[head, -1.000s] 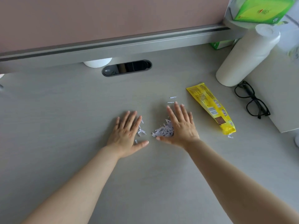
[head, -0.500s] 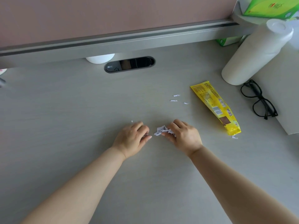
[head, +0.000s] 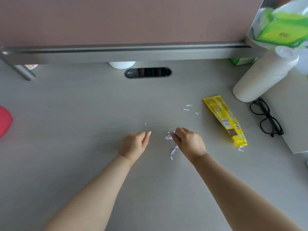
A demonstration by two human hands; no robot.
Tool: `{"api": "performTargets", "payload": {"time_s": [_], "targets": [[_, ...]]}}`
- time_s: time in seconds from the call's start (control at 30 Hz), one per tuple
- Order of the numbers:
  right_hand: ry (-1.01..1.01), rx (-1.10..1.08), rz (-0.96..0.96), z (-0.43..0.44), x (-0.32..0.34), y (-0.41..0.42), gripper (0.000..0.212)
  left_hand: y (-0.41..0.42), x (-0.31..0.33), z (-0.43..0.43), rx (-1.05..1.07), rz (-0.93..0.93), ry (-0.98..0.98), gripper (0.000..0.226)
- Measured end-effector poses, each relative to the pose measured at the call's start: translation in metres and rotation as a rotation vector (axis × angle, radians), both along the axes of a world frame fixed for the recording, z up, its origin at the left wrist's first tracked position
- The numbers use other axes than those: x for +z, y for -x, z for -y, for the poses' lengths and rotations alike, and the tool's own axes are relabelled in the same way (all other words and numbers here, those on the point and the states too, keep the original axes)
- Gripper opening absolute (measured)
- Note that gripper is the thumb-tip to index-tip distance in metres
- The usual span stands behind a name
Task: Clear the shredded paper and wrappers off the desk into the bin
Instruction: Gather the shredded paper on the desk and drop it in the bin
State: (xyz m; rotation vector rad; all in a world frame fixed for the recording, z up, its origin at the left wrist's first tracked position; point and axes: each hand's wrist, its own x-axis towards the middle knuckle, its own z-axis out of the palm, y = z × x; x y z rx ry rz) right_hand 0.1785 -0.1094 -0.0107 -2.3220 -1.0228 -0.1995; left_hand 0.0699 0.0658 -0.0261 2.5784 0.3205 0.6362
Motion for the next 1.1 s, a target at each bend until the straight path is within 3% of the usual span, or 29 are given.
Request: {"api": "performTargets", "payload": {"time_s": [0.13,0.3,0.6,0.77,0.87,0.97,1.1], "targets": [[0.010,0.004,-0.057,-0.027,0.026,0.012,0.036,0.035,0.035,-0.023,0.098,0.011,0.054,0.037],[-0.080,0.149,-0.043,-0.098,0.076,0.046,0.039,0.090,0.099,-0.088,0.221,0.073,-0.008,0.043],[-0.320,0.447,-0.038,-0.314,0.183,0.162,0.036,0.222,0.201,-0.266,0.517,0.265,-0.225,0.049],[-0.369,0.539,-0.035,-0.420,0.209,0.212,0.036,0.252,0.212,-0.364,0.657,0.156,-0.251,0.043],[-0.380,0.516,-0.058,-0.467,0.211,0.228,0.038,0.250,0.201,-0.396,0.634,-0.107,-0.110,0.031],[-0.385,0.470,-0.081,-0.497,0.207,0.235,0.039,0.261,0.190,-0.414,0.457,-0.330,0.030,0.022],[-0.365,0.436,-0.122,-0.518,0.201,0.242,0.035,0.289,0.186,-0.425,0.318,-0.165,-0.112,0.017]]}}
